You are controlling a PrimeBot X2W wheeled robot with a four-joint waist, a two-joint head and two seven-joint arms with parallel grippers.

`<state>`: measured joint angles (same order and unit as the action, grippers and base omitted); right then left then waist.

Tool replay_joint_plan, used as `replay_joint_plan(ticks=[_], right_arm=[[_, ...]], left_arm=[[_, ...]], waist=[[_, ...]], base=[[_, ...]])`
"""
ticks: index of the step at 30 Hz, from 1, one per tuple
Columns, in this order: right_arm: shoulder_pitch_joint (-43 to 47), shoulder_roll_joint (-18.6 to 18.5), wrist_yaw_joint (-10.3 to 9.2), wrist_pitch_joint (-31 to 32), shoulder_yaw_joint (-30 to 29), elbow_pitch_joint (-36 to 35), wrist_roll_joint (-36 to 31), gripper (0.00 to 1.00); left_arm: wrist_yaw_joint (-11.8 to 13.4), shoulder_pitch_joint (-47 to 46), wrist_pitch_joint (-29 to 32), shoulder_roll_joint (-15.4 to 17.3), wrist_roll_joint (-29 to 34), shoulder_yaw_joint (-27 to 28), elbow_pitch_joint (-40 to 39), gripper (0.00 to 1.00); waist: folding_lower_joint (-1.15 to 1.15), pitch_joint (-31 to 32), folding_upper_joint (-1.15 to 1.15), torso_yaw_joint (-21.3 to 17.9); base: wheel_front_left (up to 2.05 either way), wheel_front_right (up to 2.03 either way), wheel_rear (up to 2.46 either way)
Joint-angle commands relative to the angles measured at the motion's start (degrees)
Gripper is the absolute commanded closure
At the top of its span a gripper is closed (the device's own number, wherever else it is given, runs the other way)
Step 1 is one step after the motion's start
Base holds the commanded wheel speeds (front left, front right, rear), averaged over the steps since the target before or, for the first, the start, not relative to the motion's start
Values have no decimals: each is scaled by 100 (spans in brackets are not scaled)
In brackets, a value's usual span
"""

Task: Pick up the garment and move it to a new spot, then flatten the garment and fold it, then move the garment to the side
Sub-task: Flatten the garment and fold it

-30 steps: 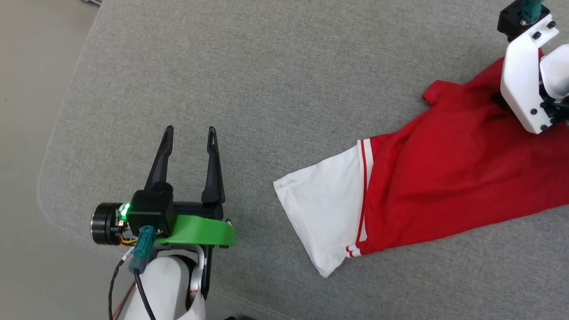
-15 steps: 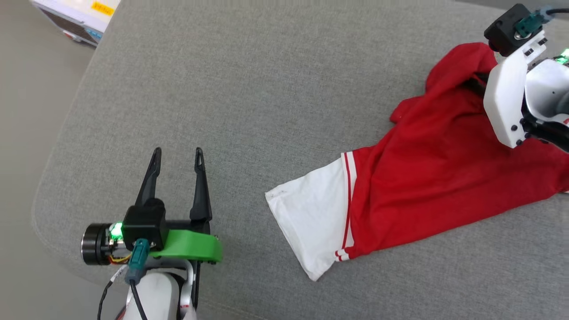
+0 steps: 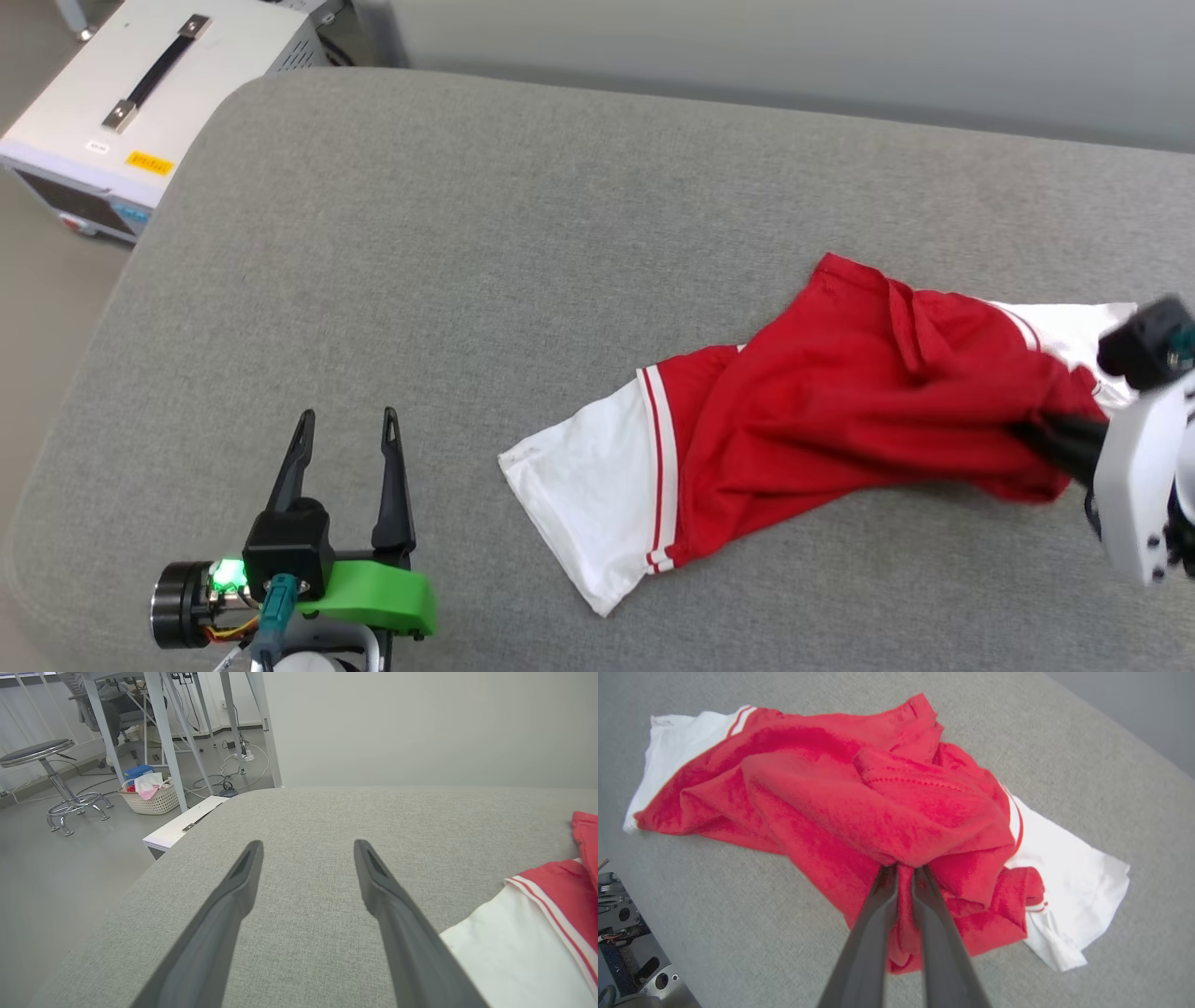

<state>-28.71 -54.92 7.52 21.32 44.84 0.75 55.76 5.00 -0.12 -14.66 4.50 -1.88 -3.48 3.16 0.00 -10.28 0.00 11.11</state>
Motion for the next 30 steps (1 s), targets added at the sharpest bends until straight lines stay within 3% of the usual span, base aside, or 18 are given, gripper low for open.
replay_joint_plan(ticks=[1, 9, 18, 19, 30], right_arm=[[410, 46, -3, -66, -111, -6, 51, 100], [2727, 683, -3, -194, -975, 608, -35, 100], [3649, 1500, -3, -294, -1748, 1181, -605, 100], [3653, 1589, -3, -387, -1896, 1145, -702, 0], [3770, 2451, -3, -1308, -3939, -580, -1825, 0]], left_arm=[[-28, 84, -34, 48, 50, 19, 19, 0], [-77, 146, -34, 81, 56, 78, 48, 0], [-121, 128, -34, 99, 81, 96, 57, 0], [-119, 132, -34, 102, 86, 100, 56, 0], [-151, 189, -34, 207, 124, 121, -12, 0]], waist=[[0, 364, 0, -358], [0, 468, 0, -511], [0, 431, 0, -546], [0, 451, 0, -555], [0, 669, 0, -587]], base=[[0, 0, 0], [0, 0, 0], [0, 0, 0], [0, 0, 0], [0, 0, 0]])
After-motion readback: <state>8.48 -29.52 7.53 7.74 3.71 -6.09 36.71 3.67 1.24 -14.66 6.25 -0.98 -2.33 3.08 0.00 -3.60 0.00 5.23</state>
